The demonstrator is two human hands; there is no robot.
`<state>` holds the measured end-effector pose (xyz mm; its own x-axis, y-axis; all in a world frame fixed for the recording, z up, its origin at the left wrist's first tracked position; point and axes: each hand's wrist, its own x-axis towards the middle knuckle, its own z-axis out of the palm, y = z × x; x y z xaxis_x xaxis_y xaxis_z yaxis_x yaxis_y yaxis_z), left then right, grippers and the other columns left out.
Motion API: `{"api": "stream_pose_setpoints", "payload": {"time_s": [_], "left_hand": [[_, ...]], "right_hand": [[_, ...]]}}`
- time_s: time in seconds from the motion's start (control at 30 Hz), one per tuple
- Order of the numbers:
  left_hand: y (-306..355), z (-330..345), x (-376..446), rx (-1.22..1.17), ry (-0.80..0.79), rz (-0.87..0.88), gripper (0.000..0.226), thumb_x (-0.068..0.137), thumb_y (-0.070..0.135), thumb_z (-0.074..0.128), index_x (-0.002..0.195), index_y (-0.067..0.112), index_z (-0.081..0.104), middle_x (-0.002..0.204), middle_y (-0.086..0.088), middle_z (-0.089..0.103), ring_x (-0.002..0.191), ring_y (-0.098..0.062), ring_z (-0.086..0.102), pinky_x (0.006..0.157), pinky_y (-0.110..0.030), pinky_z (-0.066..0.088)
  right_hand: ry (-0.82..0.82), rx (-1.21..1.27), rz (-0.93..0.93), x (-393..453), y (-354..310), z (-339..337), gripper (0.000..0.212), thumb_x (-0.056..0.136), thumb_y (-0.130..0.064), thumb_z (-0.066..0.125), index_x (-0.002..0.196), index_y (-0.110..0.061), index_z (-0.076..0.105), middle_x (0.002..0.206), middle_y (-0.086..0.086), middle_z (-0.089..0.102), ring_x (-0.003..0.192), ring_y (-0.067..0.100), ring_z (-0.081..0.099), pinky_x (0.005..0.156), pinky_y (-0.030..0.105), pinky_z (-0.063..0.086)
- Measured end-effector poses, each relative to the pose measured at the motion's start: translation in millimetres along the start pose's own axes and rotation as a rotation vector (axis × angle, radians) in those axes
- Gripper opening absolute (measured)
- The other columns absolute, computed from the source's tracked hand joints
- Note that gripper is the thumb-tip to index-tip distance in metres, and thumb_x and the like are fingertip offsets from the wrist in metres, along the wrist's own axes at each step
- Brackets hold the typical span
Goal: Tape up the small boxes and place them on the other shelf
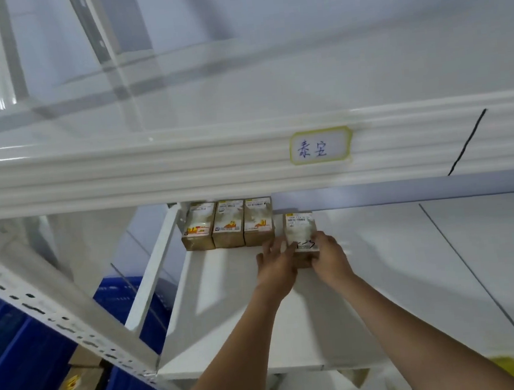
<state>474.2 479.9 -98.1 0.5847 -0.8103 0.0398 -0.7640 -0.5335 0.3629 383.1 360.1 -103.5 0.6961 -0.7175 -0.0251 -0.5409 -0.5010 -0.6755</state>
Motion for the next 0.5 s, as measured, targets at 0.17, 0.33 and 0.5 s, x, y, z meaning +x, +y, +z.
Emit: {"api": "stream_pose_setpoints", "payload": {"time_s": [0.17,0.33,0.5], "left_hand": [[-6,0,21,0.232,-0.044,-0.011,0.072,0.096,0.018,0.052,0.159,0.026,0.017,0.166,0.007,0.010,0.152,-0.028,0.002,0.118,-0.059,-0.001],[-16,1,44,0.283,-0.075,-0.072,0.076,0.100,0.023,0.047,0.160,0.024,0.002,0.167,0.008,0.002,0.153,-0.030,-0.001,0.117,-0.062,0.002],[-18,-2,56,0.270,-0.122,-0.093,0.077,0.101,0.021,0.045,0.160,0.026,-0.004,0.167,0.010,-0.004,0.154,-0.030,-0.004,0.116,-0.065,-0.002]], "right_hand": [[0.092,-0.060,-0.036,22,-9,11,0.047,0.090,-0.003,0.054,0.136,-0.011,0.057,0.131,0.013,0.057,0.115,0.033,0.060,0.098,0.041,0.051],[-0.047,-0.200,-0.114,50,-15,17,0.059,0.092,-0.006,0.052,0.150,-0.014,0.044,0.136,0.011,0.055,0.124,0.034,0.056,0.100,0.038,0.049],[-0.149,-0.304,-0.069,67,-20,14,0.069,0.090,-0.006,0.053,0.155,-0.017,0.033,0.145,0.011,0.048,0.131,0.034,0.050,0.104,0.038,0.046]]}}
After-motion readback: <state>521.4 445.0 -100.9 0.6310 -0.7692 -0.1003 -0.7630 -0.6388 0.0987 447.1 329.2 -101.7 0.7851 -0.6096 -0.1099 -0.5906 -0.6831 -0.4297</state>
